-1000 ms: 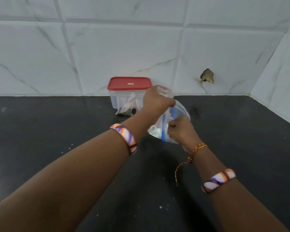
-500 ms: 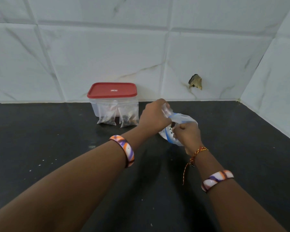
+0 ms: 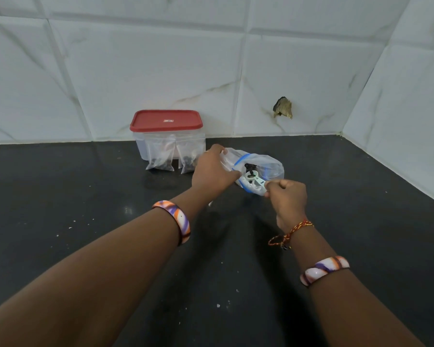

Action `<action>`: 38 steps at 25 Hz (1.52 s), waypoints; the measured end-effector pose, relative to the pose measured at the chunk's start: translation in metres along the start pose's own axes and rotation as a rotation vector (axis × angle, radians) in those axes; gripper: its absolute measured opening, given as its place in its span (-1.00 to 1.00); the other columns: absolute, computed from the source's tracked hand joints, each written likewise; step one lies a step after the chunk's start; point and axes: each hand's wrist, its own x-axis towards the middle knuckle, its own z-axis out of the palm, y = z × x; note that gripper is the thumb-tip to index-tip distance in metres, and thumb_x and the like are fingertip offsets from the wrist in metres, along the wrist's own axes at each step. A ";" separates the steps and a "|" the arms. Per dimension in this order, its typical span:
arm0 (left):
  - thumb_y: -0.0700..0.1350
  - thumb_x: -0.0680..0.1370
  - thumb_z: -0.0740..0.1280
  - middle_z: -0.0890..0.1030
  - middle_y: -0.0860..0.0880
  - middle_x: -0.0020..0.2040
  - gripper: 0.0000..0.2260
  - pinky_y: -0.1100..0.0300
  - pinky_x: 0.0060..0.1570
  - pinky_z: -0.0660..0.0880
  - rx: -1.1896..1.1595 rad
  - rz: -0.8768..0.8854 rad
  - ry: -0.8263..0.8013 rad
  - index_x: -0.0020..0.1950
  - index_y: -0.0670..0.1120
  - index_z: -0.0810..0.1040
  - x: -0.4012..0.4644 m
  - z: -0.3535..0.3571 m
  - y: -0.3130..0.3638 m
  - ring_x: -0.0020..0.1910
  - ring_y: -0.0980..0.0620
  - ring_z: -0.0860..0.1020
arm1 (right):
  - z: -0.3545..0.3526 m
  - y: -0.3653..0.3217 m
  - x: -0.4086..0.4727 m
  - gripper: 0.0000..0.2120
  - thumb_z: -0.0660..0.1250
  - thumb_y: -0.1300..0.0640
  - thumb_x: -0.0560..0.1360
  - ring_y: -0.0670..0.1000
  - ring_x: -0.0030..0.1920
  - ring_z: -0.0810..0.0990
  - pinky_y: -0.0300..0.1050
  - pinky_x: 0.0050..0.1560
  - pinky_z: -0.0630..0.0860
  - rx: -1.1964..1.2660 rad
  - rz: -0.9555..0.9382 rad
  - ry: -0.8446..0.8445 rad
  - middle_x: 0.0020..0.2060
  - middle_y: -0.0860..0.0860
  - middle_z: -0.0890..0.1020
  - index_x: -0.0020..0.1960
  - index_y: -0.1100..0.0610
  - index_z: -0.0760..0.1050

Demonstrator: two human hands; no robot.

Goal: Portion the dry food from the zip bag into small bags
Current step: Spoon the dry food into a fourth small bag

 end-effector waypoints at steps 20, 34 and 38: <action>-0.11 0.30 0.55 0.54 -0.11 0.16 -0.42 0.18 0.00 0.42 -0.011 0.080 -0.090 0.24 -0.16 0.39 -0.042 -0.034 -0.029 0.10 -0.04 0.51 | -0.007 -0.029 -0.080 -0.87 0.35 0.20 0.44 -0.07 -0.39 0.51 -0.40 -0.38 0.34 -0.491 -1.027 -0.015 -0.36 0.07 0.65 -0.11 0.16 0.67; 0.05 0.32 0.52 0.50 -0.11 0.25 -0.33 0.11 0.05 0.46 -0.136 -0.198 0.034 0.29 -0.15 0.33 -0.013 0.006 0.008 0.21 -0.08 0.50 | -0.051 0.006 -0.036 -0.82 0.30 0.26 0.50 -0.26 -0.55 0.44 -0.48 -0.52 0.28 -0.061 -0.355 0.082 -0.41 -0.02 0.57 0.03 0.24 0.64; -0.10 0.38 0.48 0.51 -0.15 0.23 -0.46 0.17 -0.05 0.43 -0.158 -0.319 0.049 0.28 -0.19 0.36 0.002 0.024 0.009 0.16 -0.09 0.52 | -0.034 0.001 -0.021 -0.89 0.36 0.26 0.41 0.08 -0.38 0.61 -0.24 -0.37 0.43 -0.557 -0.783 0.011 -0.37 0.14 0.66 -0.22 0.26 0.64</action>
